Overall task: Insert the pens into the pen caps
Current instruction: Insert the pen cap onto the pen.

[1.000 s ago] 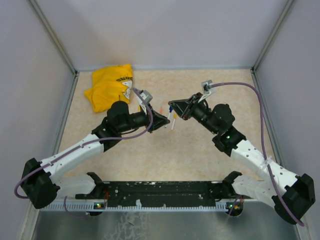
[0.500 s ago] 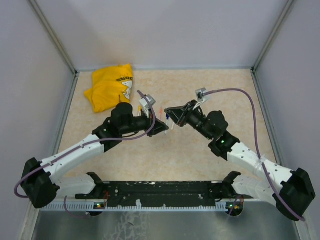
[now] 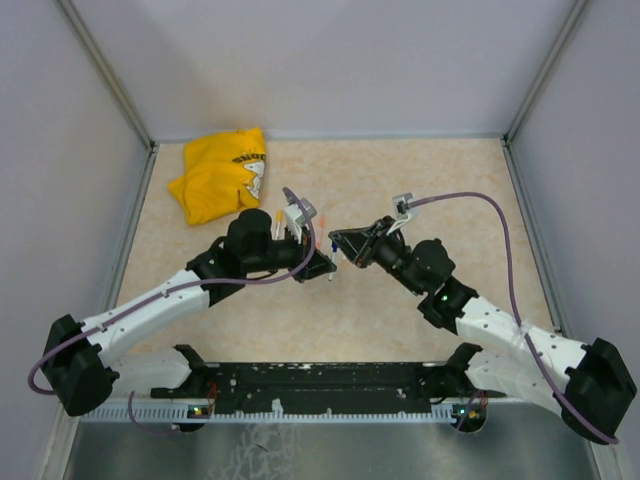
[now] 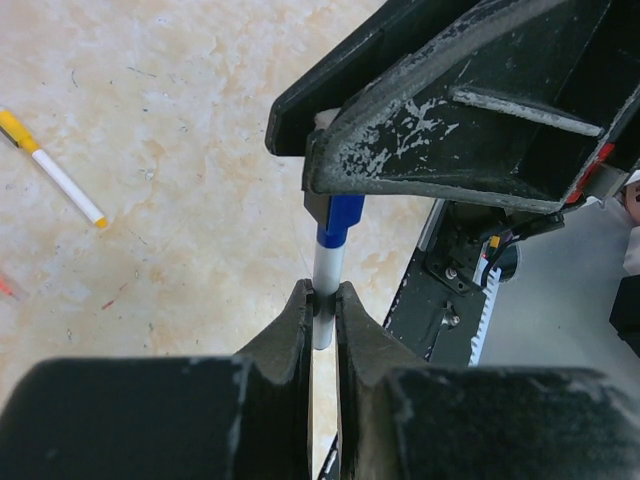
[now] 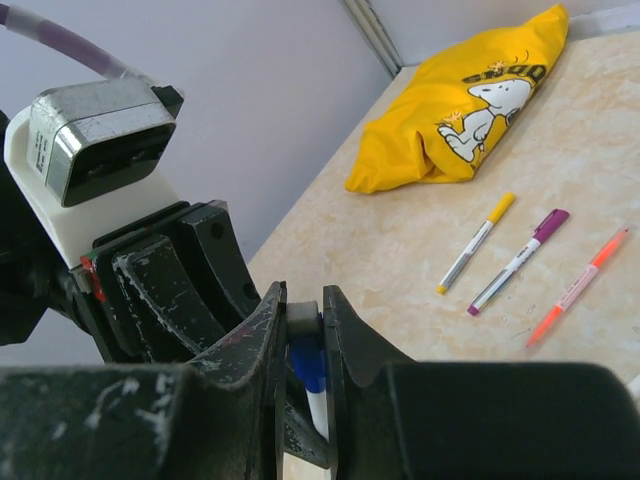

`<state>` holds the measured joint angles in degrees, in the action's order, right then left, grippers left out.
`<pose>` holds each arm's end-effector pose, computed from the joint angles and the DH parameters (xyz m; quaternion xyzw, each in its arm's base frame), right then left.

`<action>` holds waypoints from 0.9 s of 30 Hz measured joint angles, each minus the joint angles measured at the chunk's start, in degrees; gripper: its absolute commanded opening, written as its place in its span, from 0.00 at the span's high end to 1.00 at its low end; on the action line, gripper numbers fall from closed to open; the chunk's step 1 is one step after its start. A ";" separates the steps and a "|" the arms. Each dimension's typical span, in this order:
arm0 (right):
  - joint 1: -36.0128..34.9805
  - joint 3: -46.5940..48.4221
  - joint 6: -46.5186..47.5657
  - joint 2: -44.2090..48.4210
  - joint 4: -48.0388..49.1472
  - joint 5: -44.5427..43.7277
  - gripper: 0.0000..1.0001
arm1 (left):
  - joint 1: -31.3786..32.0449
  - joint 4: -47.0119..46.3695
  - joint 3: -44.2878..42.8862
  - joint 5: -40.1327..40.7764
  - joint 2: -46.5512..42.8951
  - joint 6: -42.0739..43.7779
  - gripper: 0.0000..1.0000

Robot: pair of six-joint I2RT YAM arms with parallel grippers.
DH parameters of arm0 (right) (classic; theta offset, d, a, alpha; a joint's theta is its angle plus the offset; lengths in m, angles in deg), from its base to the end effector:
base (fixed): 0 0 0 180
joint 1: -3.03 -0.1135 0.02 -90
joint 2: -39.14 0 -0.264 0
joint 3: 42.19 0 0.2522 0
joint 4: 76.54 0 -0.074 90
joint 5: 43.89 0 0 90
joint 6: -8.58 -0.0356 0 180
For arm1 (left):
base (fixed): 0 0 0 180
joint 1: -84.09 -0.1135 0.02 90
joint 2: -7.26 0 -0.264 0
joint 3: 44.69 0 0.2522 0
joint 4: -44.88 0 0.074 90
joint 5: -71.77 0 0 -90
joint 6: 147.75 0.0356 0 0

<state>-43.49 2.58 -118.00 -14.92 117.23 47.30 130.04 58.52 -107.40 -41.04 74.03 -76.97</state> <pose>0.1530 0.1625 0.2951 -0.0664 0.6757 0.4922 0.5448 0.1773 -0.2031 0.3058 0.2965 0.7431 -0.4460 0.4012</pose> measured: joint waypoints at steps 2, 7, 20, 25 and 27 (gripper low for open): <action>-0.22 -0.68 -0.33 0.42 0.35 -0.48 0.99 | 0.04 0.28 0.00 -0.02 0.00 0.02 1.00; -0.24 -1.51 -0.98 0.72 0.57 -0.90 1.00 | 0.04 0.98 0.00 -0.11 0.00 0.02 1.00; -1.25 -4.26 -2.49 1.03 1.66 -3.69 1.00 | 0.04 3.21 0.00 -0.04 0.00 0.00 1.00; -1.92 -5.07 -3.15 1.11 2.25 -5.22 1.00 | 0.04 3.69 0.00 -0.04 0.00 0.00 1.00; -2.23 -5.14 -3.30 1.01 2.21 -5.68 1.00 | 0.04 4.02 0.00 -0.04 0.00 0.00 1.00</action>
<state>-45.72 -2.56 -121.30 -13.91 119.44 41.62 130.08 62.54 -107.40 -41.09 74.03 -76.97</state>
